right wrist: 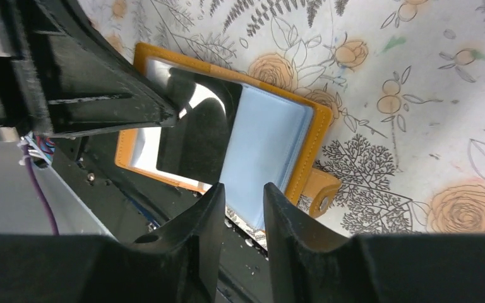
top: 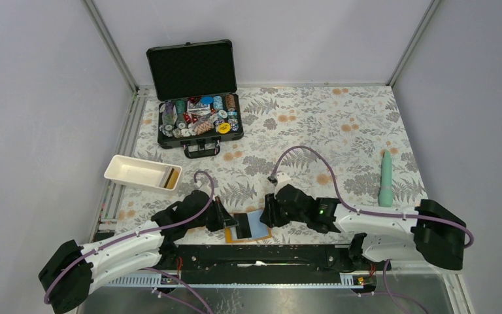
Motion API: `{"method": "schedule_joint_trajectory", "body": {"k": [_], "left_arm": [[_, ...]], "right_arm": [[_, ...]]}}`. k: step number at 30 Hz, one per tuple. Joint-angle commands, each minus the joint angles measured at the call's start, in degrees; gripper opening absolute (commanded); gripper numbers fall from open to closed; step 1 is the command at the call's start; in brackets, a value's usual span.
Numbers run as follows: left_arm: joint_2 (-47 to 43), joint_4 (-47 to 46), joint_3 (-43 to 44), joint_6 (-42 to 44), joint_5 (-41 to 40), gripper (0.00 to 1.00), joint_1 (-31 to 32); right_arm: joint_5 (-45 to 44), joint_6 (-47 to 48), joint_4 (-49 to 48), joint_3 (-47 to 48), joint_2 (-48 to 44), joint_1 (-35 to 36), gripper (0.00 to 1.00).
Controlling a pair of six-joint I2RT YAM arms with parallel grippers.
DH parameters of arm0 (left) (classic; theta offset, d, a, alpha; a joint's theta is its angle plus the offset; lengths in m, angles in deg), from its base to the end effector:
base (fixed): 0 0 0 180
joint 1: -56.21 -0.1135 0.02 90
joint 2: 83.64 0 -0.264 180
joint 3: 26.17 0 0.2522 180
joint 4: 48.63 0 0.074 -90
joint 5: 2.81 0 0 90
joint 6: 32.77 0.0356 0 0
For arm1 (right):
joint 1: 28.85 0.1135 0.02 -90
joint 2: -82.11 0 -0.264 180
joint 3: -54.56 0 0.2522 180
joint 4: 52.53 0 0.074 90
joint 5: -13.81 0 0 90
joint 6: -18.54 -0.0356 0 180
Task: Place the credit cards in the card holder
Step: Insert the credit card into the card holder.
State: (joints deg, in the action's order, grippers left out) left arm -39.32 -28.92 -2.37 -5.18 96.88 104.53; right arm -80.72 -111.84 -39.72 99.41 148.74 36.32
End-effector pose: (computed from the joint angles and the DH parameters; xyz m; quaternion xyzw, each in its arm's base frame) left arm 0.0957 -0.1165 0.1391 -0.0756 0.9014 -0.3885 0.1753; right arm 0.1032 0.2163 0.2001 -0.1719 0.8680 0.3487 0.3089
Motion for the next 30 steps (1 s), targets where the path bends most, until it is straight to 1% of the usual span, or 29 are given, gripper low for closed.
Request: {"method": "schedule_joint_trajectory", "body": {"k": [1,7,10,12,21,26,30], "left_arm": [[-0.06,1.95,1.29,1.92,-1.19,0.00,-0.24],[0.11,2.02,1.43,2.18,-1.09,0.00,-0.26],[0.16,2.04,1.39,2.16,-1.14,0.00,-0.24],[0.08,1.96,1.38,2.21,-1.12,0.00,-0.24],[-0.37,2.02,1.09,2.10,-1.22,0.00,-0.27],[-0.17,1.95,1.12,2.21,-1.21,0.00,-0.27],[-0.19,1.87,1.10,2.29,-1.37,0.00,-0.24]], "right_arm": [[4.36,0.26,-4.05,0.47,5.54,-0.20,0.35],[-1.66,-1.31,0.52,0.72,7.69,-0.24,0.35],[-2.23,-1.18,0.60,0.06,7.73,-0.34,0.37],[-1.94,-0.87,0.60,-0.18,8.14,-0.47,0.39],[0.29,-1.43,-1.60,-1.64,10.30,-1.30,0.41],[4.15,-2.38,-6.43,-3.76,10.11,-2.12,0.41],[5.95,-2.97,-8.37,-4.34,10.76,-2.45,0.41]]}}
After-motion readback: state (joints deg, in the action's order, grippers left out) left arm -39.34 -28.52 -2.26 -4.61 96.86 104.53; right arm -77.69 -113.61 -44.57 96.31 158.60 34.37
